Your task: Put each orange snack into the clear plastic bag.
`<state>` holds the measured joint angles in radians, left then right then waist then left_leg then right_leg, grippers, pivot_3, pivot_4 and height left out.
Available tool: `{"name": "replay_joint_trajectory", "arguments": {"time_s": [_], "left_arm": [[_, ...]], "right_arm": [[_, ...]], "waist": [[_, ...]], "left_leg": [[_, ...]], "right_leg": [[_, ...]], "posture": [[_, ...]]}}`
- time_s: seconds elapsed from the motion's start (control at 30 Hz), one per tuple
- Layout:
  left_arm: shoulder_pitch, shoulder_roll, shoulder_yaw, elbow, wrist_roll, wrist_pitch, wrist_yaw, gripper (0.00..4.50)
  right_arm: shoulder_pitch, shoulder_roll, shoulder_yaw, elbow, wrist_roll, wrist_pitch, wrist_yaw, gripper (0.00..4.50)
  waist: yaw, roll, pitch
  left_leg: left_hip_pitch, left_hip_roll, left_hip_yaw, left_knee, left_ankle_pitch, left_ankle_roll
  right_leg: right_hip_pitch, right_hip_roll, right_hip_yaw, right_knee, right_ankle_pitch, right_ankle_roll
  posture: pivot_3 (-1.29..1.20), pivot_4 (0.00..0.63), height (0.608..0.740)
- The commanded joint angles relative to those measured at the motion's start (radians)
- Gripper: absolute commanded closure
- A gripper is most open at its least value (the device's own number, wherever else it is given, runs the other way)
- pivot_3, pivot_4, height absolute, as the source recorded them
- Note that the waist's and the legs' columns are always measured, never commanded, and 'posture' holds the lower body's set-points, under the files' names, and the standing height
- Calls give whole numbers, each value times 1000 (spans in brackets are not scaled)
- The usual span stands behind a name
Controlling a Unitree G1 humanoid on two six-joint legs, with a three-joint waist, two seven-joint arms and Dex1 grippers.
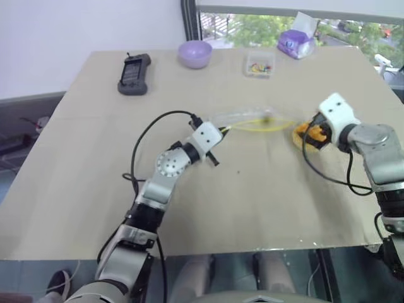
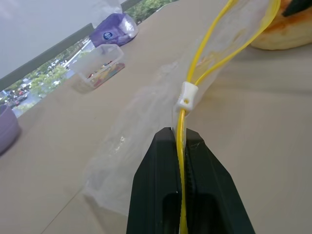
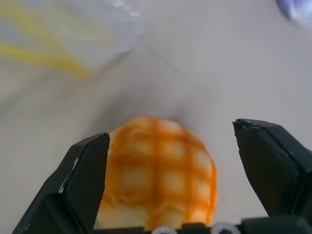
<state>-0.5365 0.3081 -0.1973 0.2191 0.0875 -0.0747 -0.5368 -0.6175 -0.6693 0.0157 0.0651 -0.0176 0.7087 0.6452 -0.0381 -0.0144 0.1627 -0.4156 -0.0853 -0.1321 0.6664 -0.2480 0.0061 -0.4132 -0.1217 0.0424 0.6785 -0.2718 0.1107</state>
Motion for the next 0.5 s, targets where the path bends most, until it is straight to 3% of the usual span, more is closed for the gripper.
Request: {"name": "replay_joint_trajectory", "arguments": {"time_s": [0.03,0.27,0.37,0.5], "left_arm": [[-11,-1,8,-15,1,-15,8,4500],[-12,4,11,-13,2,-16,7,4500],[-13,5,11,-11,2,-17,7,4500],[-14,4,11,-14,2,-16,7,4500]], "right_arm": [[-28,34,-104,18,81,124,-28,80],[-44,147,-221,53,229,291,-70,80],[-39,154,-215,89,240,305,-80,80],[-7,109,-100,160,164,247,-87,80]], "waist": [[0,0,0],[-2,0,0],[-2,0,0],[-2,0,-1]], "left_leg": [[0,0,0,0,0,0],[0,0,0,0,0,0],[0,0,0,0,0,0],[0,0,0,0,0,0]], "right_leg": [[0,0,0,0,0,0],[0,0,0,0,0,0],[0,-1,0,0,0,0],[0,0,0,0,0,0]], "posture": [[0,150,740],[0,150,740],[0,150,740],[0,150,740]]}}
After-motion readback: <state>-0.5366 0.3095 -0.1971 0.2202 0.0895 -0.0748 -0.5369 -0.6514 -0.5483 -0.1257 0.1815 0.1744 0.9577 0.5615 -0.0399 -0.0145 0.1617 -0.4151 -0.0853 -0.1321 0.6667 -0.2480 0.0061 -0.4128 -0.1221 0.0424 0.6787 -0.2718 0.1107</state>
